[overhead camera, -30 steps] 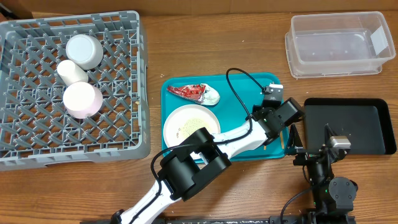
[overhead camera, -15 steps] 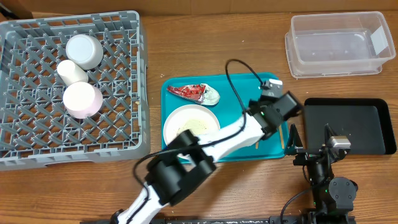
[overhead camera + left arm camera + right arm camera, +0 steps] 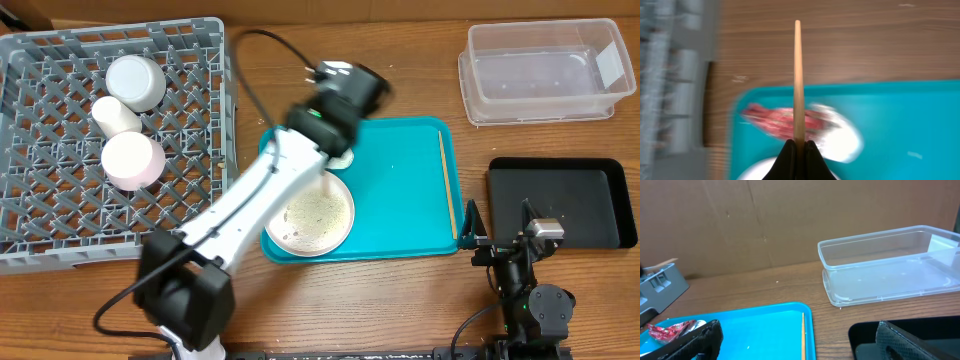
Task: Sort waste into correct bins and load items into the dishwasher
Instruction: 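Carry the chopstick over the rack and lower it in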
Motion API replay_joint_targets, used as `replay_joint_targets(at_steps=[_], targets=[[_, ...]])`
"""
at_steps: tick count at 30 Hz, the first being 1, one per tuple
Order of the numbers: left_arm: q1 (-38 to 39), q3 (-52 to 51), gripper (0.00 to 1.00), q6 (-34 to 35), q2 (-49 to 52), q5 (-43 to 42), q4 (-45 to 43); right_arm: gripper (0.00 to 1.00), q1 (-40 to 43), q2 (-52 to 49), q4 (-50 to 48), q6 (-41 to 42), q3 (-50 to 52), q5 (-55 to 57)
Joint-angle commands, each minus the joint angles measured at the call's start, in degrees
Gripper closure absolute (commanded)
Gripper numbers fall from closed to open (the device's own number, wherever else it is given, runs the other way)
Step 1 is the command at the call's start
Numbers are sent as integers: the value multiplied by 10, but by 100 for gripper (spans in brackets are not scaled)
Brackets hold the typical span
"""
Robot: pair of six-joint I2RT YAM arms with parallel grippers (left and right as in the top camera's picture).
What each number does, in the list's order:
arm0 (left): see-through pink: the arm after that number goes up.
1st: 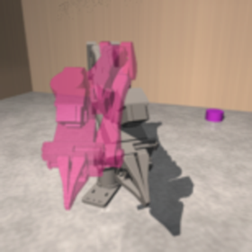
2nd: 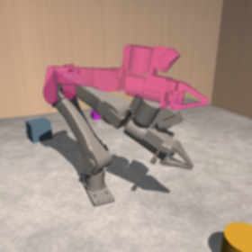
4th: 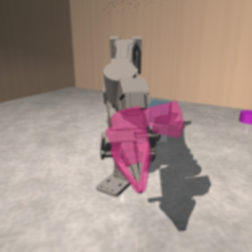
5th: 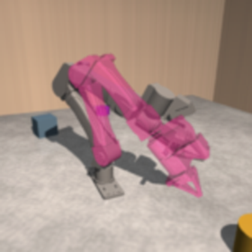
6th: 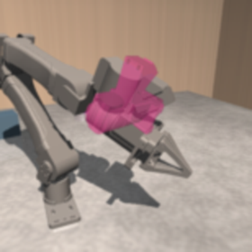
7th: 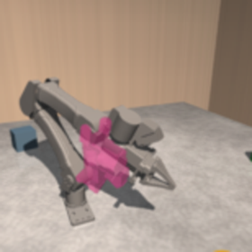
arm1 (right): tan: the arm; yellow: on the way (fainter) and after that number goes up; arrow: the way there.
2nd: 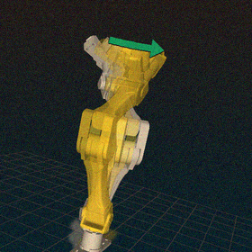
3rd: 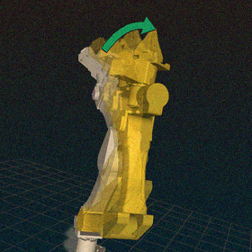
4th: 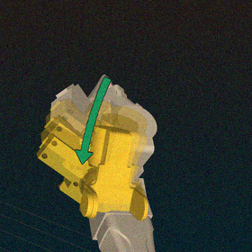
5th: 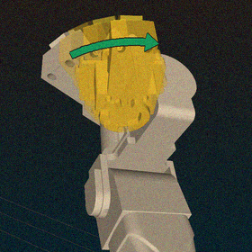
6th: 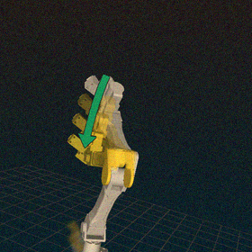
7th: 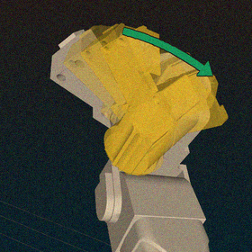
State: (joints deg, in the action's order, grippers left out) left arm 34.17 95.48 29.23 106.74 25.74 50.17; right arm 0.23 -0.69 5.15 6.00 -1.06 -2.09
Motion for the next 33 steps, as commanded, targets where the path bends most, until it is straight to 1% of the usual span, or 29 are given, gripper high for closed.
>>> replay_joint_targets(at_steps=[1, 3, 4, 8, 11, 15, 19, 23, 25, 27, 33], targets=[[-63, -2, 96, -68, -15, 1, 19, 0, -2, 1, -3, 2, 6, 5], [-104, -2, 96, -68, -11, -4, 33, 0, -2, 1, -3, 2, 6, 5], [-135, -2, 96, -67, -10, -21, 36, 0, -2, 1, -3, 2, 6, 5], [-202, -2, 96, -72, -10, -59, 23, 0, -2, 1, -3, 2, 6, 5], [-245, -2, 96, -105, -10, -83, 6, 0, -2, 1, -3, 2, 6, 5], [-287, -2, 96, -176, -9, -136, -6, 0, -2, 1, -3, 2, 6, 5], [-306, -2, 96, -211, -2, -145, -15, 0, -2, 1, -3, 2, 6, 5], [-312, -2, 96, -282, 15, -175, -38, 0, -2, 1, -3, 2, 6, 5], [-312, -2, 96, -304, 27, -177, -49, 0, -2, 1, -3, 2, 6, 5], [-312, -2, 96, -317, 44, -166, -62, 0, -2, 1, -3, 2, 6, 5], [-322, -2, 96, -316, 82, -118, -81, 0, -2, 1, -3, 2, 6, 5]])
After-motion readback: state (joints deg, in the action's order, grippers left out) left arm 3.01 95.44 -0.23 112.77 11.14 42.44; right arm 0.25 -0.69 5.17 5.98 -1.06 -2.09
